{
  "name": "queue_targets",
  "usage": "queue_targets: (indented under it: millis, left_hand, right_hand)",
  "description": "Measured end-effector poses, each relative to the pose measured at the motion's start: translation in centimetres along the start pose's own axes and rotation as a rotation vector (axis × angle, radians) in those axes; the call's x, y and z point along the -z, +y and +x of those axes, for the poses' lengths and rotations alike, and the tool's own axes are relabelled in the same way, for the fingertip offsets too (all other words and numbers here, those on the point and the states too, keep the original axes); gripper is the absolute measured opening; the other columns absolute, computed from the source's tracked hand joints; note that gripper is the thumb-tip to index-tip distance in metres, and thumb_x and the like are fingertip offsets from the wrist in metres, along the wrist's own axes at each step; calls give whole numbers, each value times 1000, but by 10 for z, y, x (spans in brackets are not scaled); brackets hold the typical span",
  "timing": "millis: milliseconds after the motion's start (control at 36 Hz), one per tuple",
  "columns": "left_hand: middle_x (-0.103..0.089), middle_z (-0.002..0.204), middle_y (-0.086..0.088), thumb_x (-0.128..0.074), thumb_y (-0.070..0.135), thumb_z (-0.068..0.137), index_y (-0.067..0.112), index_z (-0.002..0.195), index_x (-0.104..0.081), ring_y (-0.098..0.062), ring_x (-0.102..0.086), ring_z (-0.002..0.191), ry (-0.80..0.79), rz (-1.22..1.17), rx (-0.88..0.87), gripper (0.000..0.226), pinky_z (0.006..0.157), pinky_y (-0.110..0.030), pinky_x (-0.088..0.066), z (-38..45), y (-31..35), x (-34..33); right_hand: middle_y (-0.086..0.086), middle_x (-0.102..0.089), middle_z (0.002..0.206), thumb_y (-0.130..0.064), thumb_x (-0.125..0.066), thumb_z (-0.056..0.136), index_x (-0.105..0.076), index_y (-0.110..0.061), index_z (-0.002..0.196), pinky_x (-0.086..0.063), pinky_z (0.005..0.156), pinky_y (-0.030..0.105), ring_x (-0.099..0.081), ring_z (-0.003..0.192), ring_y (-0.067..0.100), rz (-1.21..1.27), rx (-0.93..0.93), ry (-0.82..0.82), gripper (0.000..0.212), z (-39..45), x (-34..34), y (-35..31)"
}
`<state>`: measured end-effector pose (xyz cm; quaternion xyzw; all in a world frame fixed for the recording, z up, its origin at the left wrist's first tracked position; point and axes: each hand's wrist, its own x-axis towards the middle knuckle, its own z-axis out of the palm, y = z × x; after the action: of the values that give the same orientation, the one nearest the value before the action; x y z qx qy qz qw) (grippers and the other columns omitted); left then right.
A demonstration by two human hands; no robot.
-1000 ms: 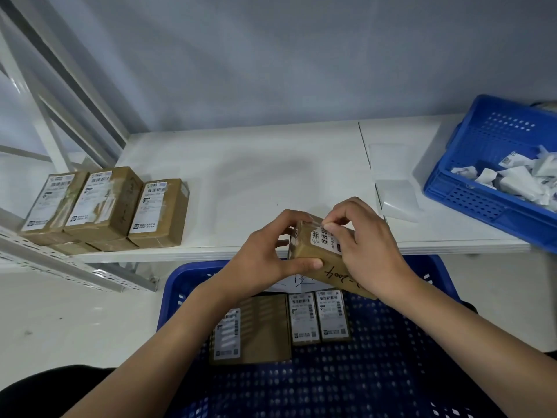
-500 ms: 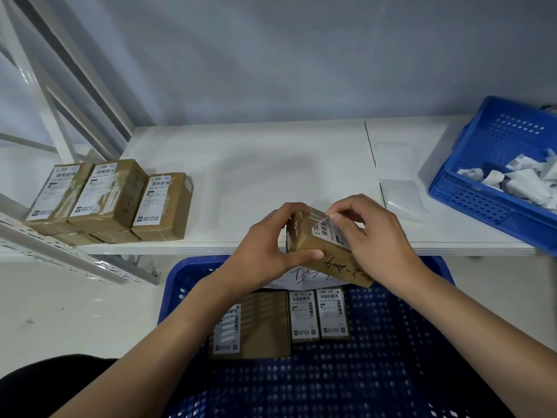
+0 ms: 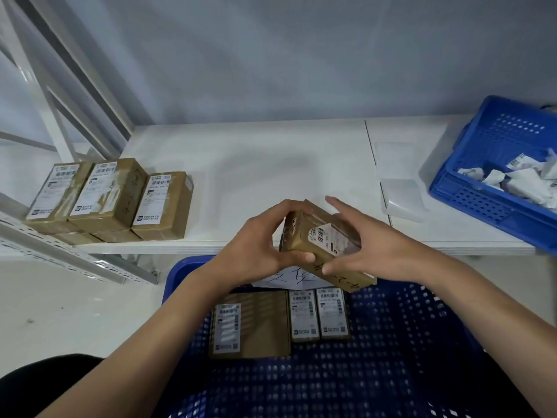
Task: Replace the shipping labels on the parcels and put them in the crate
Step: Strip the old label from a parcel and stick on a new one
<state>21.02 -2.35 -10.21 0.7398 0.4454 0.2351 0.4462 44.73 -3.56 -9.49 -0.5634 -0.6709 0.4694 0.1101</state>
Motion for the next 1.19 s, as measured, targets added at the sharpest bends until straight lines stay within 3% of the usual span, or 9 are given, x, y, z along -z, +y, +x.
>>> queue_targets:
  millis: [139, 306, 389, 444, 556, 667, 833, 1028, 1194]
  left_hand:
    - [-60, 135, 15, -84, 37, 81, 38, 138, -52, -7, -52, 132, 73, 12, 63, 66, 115, -36, -43, 1, -3, -3]
    - [-66, 109, 8, -76, 29, 90, 35, 136, -49, -4, -65, 104, 294, -212, 319, 53, 82, -19, -54, 4, 5, -27]
    - [-71, 117, 1, -73, 32, 93, 29, 134, -53, -12, -70, 104, 249, -358, 389, 45, 93, -34, -58, 2, 8, -41]
    - [-70, 121, 0, -72, 31, 94, 27, 133, -56, -11, -70, 105, 234, -415, 390, 43, 94, -33, -59, 1, 10, -44]
    - [-70, 117, 4, -77, 27, 90, 27, 135, -56, -7, -70, 101, 221, -401, 376, 49, 79, -20, -59, 1, 8, -39]
    - [-67, 114, 6, -81, 28, 86, 30, 132, -56, -3, -70, 95, 247, -391, 404, 52, 67, -15, -56, 3, 6, -35]
    - [-67, 116, 6, -84, 36, 81, 30, 132, -56, -7, -71, 98, 272, -418, 443, 58, 79, -25, -61, 3, 6, -34]
    - [-66, 117, 3, -81, 31, 85, 27, 135, -55, -11, -70, 100, 280, -360, 481, 57, 86, -34, -62, 6, 2, -32]
    - [-64, 114, 7, -83, 35, 82, 30, 135, -54, -9, -69, 97, 240, -264, 459, 61, 75, -33, -64, 4, 2, -35]
  right_hand:
    - [-22, -62, 115, -48, -87, 70, -49, -43, 132, -51, 84, 20, -60, 106, -2, -41, 13, 123, 73, 1, -4, -3]
    - [-23, -59, 105, -56, -83, 71, -49, -32, 132, -47, 71, 15, -58, 94, -7, 102, -77, 353, 74, 6, -10, 0]
    - [-26, -59, 99, -51, -82, 75, -44, -38, 125, -45, 63, 5, -57, 89, -12, 162, -90, 393, 64, 6, -18, 1]
    - [-24, -62, 104, -51, -79, 78, -41, -35, 132, -47, 69, 5, -57, 93, -13, 216, -99, 370, 67, 6, -21, -1]
    - [-14, -64, 124, -68, -68, 72, -24, -34, 152, -52, 99, 33, -60, 111, 0, 258, -85, 326, 98, 6, -23, 0]
    - [-14, -53, 121, -70, -64, 71, -5, -35, 159, -55, 96, 37, -65, 109, 13, 242, -108, 323, 111, 5, -21, -4]
    - [-23, -53, 97, -48, -72, 86, -15, -34, 154, -46, 55, 6, -62, 77, -3, 170, -57, 396, 90, 6, -21, -2]
    - [-9, -56, 108, -52, -75, 81, -31, -34, 146, -49, 60, 13, -63, 81, 6, 102, -29, 502, 80, 9, -20, 3]
    - [-10, -63, 96, -41, -79, 83, -65, -28, 108, -51, 67, 18, -60, 82, 5, 138, 69, 617, 32, 9, -19, 0]
